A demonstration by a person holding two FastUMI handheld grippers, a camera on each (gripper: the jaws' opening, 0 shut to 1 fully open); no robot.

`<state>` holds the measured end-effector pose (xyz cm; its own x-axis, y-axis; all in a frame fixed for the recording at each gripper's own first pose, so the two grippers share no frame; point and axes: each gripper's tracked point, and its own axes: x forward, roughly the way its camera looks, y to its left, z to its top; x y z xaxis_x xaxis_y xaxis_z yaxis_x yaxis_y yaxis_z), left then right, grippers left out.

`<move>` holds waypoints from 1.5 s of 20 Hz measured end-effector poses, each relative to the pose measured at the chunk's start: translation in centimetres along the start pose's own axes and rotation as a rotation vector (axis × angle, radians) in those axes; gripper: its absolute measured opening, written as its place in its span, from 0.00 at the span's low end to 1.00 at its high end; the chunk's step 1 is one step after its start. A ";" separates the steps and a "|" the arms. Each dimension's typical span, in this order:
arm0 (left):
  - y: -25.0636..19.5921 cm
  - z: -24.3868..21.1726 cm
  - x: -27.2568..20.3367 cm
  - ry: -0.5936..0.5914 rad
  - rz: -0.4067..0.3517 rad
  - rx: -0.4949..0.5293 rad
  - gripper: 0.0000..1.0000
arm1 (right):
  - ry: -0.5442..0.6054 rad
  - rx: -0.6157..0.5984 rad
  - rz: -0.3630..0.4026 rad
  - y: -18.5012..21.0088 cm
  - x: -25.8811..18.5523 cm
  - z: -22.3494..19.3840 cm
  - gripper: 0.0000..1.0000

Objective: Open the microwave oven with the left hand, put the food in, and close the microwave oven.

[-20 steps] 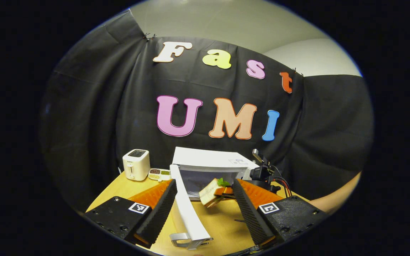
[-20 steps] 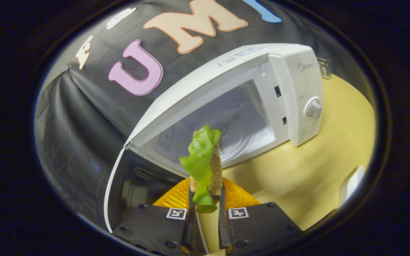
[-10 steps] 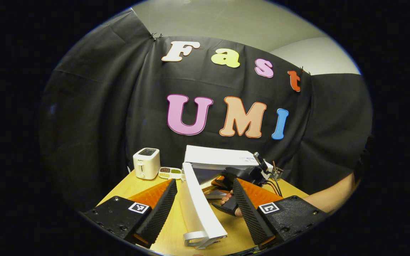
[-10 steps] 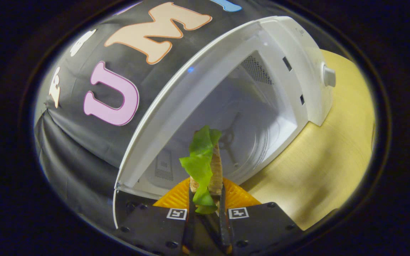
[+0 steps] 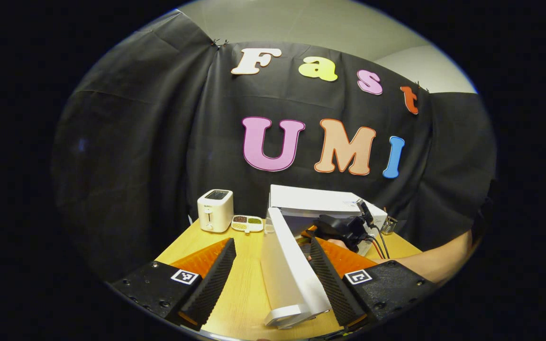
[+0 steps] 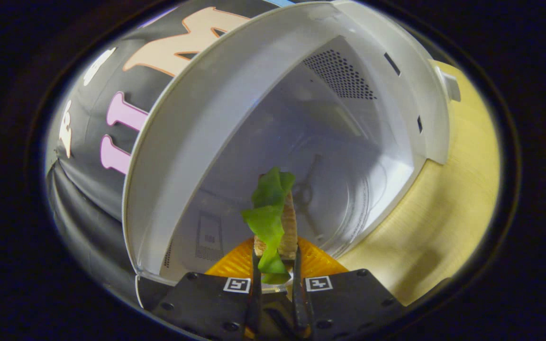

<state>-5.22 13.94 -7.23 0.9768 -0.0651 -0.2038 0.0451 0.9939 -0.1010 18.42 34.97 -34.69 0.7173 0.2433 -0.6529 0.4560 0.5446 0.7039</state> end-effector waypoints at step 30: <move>-0.6 -0.5 0.6 -0.004 0.030 0.068 0.94 | -0.032 -0.507 -0.042 -5.5 -5.4 1.0 0.85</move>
<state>-4.75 13.22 -7.75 0.9787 -0.0350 -0.2022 0.0298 0.9992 -0.0283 12.55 29.88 -34.75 0.7230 0.1928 -0.6633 0.1773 0.8762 0.4480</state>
